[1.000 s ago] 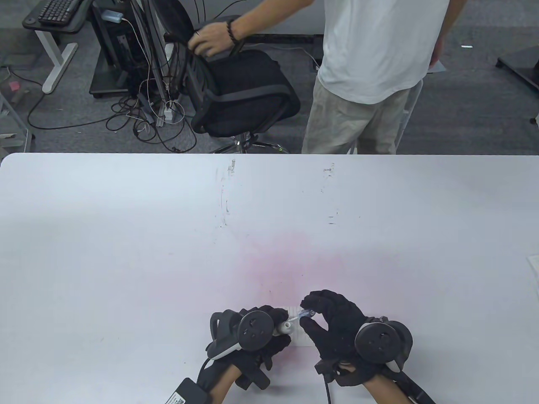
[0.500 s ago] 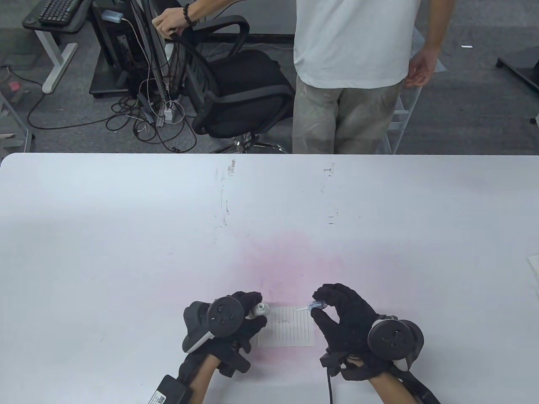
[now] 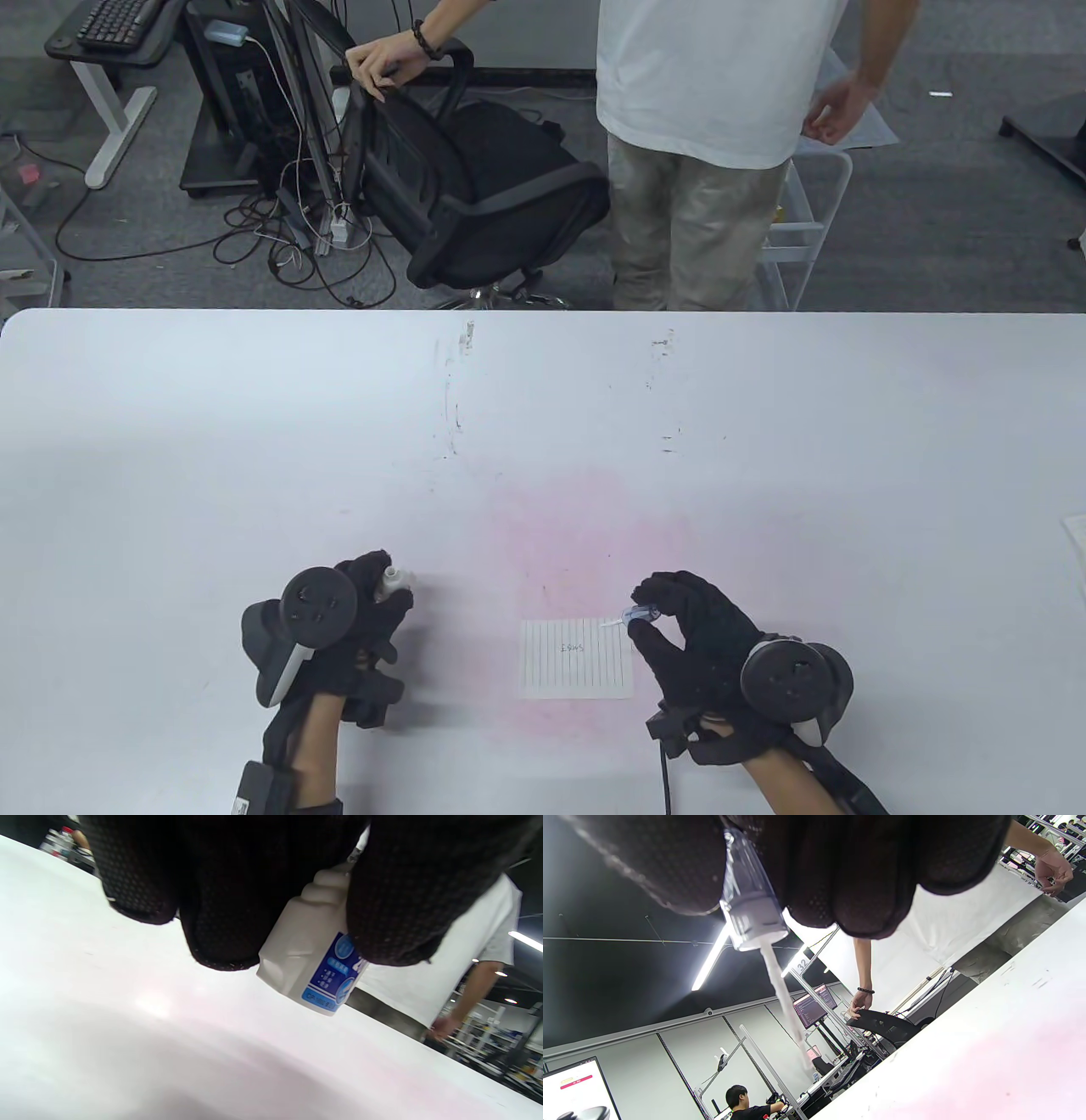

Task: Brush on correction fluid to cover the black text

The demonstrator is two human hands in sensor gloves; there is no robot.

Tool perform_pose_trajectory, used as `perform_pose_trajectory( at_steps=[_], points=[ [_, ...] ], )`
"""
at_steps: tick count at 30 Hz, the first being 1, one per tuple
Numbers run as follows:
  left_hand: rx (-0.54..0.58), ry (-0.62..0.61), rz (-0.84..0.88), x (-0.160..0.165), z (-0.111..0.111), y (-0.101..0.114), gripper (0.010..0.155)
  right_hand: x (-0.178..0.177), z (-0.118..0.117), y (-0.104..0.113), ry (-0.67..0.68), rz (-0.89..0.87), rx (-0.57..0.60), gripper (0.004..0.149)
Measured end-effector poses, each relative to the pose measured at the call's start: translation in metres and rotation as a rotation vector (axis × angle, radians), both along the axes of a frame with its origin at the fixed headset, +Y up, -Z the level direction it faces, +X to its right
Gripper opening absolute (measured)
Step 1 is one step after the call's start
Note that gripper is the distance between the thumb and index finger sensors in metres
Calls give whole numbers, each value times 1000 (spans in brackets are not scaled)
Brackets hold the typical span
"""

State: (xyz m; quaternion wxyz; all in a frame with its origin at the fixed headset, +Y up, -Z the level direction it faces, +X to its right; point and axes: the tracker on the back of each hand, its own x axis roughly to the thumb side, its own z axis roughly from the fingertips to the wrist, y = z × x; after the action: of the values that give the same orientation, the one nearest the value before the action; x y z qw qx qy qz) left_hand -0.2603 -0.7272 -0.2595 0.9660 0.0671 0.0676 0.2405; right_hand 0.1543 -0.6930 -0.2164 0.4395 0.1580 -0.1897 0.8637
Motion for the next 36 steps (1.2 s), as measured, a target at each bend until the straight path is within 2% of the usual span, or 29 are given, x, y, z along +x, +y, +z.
perform_pose_trajectory(
  at_steps=[5, 11, 16, 27, 31, 36],
  points=[
    [-27, 67, 55, -17, -2, -7, 59, 0, -1, -1, -1, 6, -5, 50],
    [-71, 105, -14, -20, -5, -14, 58, -1, -2, -1, 1, 12, -10, 50],
    [-147, 110, -59, -21, -7, -23, 58, -2, -2, -2, 3, 19, -15, 50],
    [-171, 100, -102, -19, -4, -22, 61, -3, -3, -4, 5, 31, -24, 50],
    [-119, 95, -109, -15, 1, -11, 72, -3, -3, -4, 5, 30, -23, 50],
    [36, 95, -162, -2, 12, 15, 80, -3, -3, -4, 5, 30, -23, 50]
  ],
)
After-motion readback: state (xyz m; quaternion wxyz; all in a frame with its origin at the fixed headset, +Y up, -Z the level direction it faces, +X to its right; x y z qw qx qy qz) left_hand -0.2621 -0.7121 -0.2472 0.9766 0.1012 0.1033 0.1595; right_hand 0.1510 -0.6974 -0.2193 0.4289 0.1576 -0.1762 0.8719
